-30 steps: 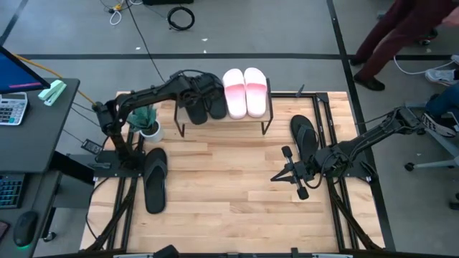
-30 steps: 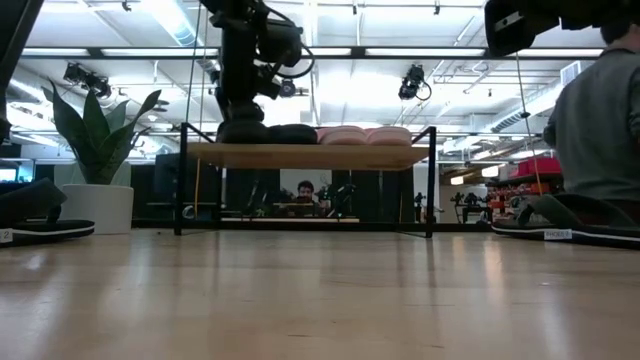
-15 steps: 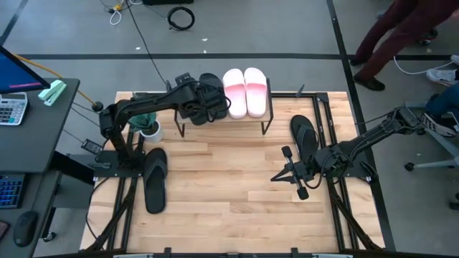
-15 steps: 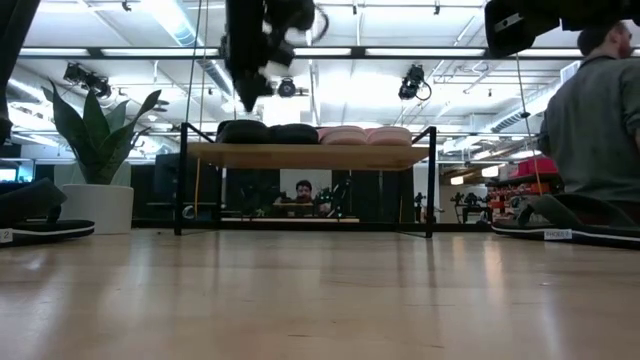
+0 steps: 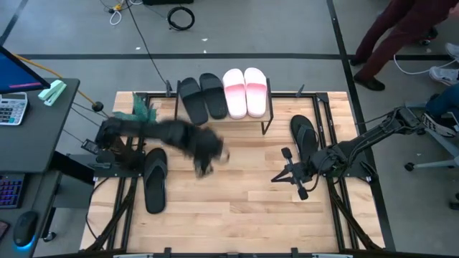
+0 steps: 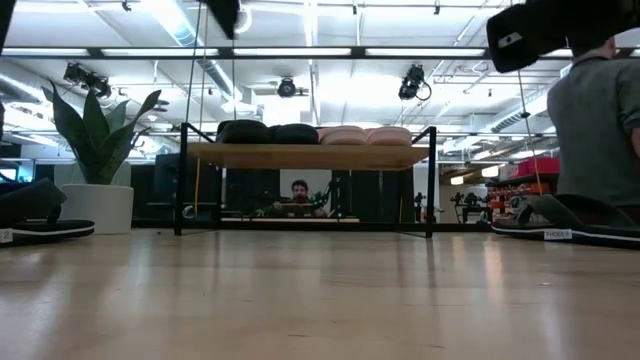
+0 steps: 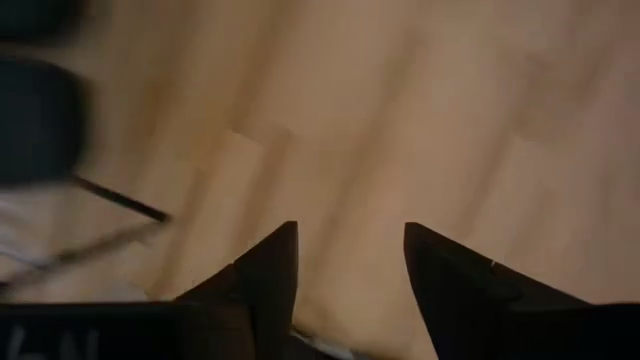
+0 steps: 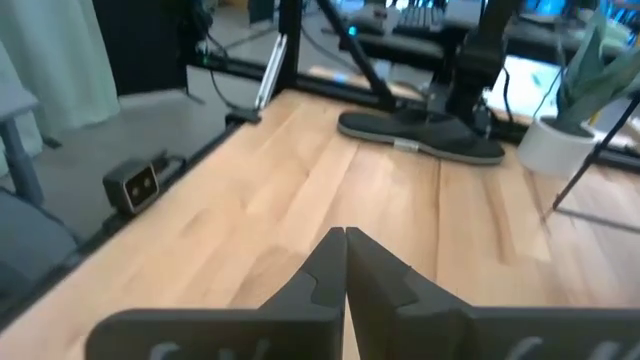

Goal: Pick and place slides into the shelf
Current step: Put the left black slipper under the shelf

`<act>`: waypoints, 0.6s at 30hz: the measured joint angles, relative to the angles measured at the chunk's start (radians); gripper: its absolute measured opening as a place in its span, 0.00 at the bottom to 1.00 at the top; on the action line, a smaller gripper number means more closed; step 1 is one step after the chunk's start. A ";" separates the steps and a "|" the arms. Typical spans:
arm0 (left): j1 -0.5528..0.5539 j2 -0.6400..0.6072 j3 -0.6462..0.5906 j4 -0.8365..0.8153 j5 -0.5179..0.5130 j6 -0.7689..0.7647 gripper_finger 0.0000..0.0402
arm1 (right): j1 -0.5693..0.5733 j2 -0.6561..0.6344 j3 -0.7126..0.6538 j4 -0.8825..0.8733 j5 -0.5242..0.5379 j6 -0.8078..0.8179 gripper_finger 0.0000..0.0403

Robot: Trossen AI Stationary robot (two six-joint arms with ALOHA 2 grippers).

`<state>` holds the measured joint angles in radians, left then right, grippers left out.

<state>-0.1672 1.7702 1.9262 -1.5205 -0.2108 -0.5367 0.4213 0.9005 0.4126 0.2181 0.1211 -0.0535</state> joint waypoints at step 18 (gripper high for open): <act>-0.426 0.005 -0.692 0.034 -0.107 -1.244 0.47 | 0.000 0.000 0.000 -0.020 0.000 0.000 0.04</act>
<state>-0.5931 1.7757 1.2344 -1.4863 -0.3175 -1.7804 0.4213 0.9005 0.4126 0.1982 0.1211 -0.0532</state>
